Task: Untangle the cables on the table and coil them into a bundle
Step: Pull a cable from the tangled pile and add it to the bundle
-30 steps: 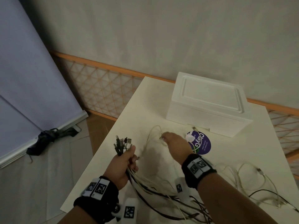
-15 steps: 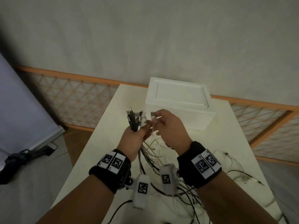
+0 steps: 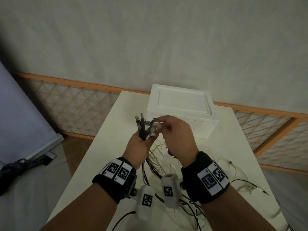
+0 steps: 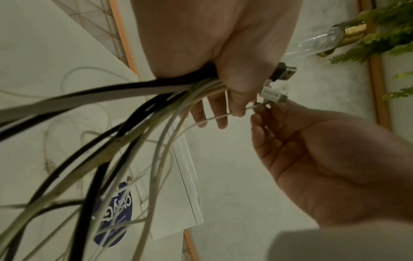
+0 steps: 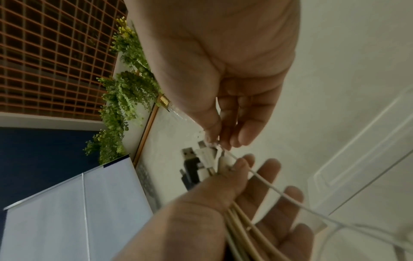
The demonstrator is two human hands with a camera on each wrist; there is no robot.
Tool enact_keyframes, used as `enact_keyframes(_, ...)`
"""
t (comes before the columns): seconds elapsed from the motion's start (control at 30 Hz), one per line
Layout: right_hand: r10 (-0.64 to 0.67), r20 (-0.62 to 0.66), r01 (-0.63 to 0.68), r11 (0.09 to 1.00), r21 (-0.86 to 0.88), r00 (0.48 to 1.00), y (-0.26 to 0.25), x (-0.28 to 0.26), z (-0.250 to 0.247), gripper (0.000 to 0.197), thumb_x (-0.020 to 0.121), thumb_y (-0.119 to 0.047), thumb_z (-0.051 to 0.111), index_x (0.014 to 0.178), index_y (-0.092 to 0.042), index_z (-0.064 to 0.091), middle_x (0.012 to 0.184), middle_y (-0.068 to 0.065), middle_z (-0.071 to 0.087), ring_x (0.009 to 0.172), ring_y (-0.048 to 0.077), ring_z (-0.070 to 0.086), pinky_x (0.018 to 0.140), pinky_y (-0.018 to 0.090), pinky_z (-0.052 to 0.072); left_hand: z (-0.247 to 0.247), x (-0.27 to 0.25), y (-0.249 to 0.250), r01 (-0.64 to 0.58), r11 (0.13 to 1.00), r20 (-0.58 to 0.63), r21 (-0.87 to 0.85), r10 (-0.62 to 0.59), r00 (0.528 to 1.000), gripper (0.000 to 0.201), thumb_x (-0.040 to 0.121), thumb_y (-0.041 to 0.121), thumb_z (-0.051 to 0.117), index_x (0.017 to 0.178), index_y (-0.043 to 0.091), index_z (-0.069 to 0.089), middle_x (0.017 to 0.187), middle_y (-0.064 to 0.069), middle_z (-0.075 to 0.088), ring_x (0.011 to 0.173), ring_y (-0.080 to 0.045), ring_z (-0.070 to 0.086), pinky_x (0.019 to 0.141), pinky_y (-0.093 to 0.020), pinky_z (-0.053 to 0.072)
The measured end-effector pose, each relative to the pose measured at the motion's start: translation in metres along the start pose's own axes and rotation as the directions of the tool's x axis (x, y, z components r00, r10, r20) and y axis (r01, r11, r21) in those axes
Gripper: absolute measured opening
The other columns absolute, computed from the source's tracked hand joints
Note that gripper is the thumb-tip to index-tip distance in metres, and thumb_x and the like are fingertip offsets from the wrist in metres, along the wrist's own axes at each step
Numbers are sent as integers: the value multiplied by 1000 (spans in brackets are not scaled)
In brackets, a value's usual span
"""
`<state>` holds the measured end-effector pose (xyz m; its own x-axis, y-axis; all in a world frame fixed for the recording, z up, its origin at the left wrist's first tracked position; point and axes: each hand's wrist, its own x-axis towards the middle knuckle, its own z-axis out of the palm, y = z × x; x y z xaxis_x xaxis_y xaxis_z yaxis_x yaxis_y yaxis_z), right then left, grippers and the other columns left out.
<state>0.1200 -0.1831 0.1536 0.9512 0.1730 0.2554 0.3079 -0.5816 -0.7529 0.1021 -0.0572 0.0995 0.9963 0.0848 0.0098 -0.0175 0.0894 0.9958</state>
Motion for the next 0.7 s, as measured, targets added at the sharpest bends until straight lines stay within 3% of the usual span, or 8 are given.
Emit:
enact_keyframes(0.07, 6, -8, -5, 996, 94, 1000, -2, 0, 0, 20, 92, -17, 59, 107, -20, 71, 99, -6, 71, 87, 5, 61, 75, 6, 42, 3, 1, -1, 5, 998, -31, -66, -7, 999, 26, 89, 16, 65, 111, 1, 64, 99, -11, 69, 85, -8, 67, 81, -22, 52)
enact_keyframes(0.13, -18, -42, 22, 995, 101, 999, -2, 1, 3, 25, 91, -11, 55, 105, -25, 71, 101, -9, 69, 87, 5, 62, 76, 11, 46, 3, 2, -2, -19, 989, -71, -149, 9, 997, 19, 92, 2, 58, 109, -5, 59, 85, -5, 64, 67, -8, 62, 77, -27, 54)
enact_keyframes(0.2, 12, -27, -9, 992, 124, 1000, 3, 1, 5, 39, 87, -2, 51, 112, -28, 64, 100, -9, 64, 82, 9, 62, 73, 23, 50, 2, 3, -2, -34, 988, -121, -152, 15, 993, 14, 91, 12, 62, 101, 3, 62, 71, 4, 59, 60, -9, 57, 75, -37, 53)
enact_keyframes(0.27, 97, 193, -123, 984, 125, 976, 7, 0, 8, 44, 83, 0, 52, 119, -26, 54, 97, -7, 62, 78, 12, 63, 64, 22, 49, 1, 2, 2, -41, 991, -131, -124, 25, 991, 18, 86, 26, 64, 94, 10, 65, 69, 5, 64, 64, -12, 62, 71, -37, 53)
enact_keyframes(0.37, 63, 456, -55, 998, -31, 888, 14, -3, 19, 14, 83, -8, 55, 93, -18, 56, 79, -3, 61, 74, 15, 59, 64, 25, 43, 3, 2, 11, -77, 978, -106, -195, 57, 993, 16, 87, 27, 62, 71, 21, 63, 58, 7, 57, 55, -10, 55, 56, -27, 46)
enact_keyframes(0.47, 57, 505, 28, 987, -158, 861, 31, -1, 23, 18, 83, -8, 56, 71, -20, 55, 67, -11, 51, 65, 6, 50, 60, 17, 37, -1, 6, 16, -60, 940, -100, -335, 28, 995, 39, 94, 16, 58, 56, 26, 55, 50, 7, 32, 45, -8, 29, 47, -24, 27)
enact_keyframes(0.57, 117, 543, 38, 964, -265, 831, 53, 0, 28, 19, 84, -4, 54, 85, -17, 67, 76, -12, 57, 73, 6, 53, 61, 14, 35, -14, 7, 23, -71, 879, -93, -472, 31, 995, 25, 83, 17, 69, 61, 25, 62, 53, 8, 43, 42, -6, 29, 42, -20, 27)
enact_keyframes(0.7, 155, 470, 33, 929, -368, 869, 77, 2, 28, 22, 91, -7, 48, 96, -17, 67, 97, -3, 68, 92, 14, 61, 82, 25, 47, -31, 8, 30, -78, 834, -101, -546, 27, 995, 28, 70, 14, 82, 62, 21, 56, 59, 7, 50, 39, -4, 30, 39, -17, 28)
